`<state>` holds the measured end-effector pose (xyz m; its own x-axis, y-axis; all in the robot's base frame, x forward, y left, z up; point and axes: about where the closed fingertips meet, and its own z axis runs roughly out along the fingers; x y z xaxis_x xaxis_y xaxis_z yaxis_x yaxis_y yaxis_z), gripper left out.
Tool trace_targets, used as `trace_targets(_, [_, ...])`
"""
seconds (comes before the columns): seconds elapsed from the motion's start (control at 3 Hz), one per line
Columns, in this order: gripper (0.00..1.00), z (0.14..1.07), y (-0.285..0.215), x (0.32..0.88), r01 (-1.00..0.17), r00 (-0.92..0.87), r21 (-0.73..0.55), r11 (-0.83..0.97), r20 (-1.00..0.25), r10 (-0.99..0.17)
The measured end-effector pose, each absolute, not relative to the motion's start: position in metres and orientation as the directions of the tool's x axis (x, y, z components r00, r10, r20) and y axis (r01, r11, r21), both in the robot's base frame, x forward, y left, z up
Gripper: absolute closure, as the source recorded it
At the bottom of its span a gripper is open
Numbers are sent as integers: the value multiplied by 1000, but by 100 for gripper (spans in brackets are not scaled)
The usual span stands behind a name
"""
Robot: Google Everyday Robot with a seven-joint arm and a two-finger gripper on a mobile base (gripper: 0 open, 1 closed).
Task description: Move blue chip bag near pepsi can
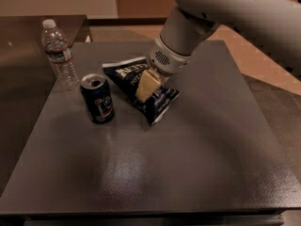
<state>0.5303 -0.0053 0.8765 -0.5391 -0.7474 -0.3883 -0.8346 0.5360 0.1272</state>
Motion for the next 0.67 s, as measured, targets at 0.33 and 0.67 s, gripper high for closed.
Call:
trace_targets(0.33, [0,876,-4,530,-836,-537,127,534,-388,-749])
trace_targets(0.67, [0,876,-4,530,-836,-537,127,534,-388,-749])
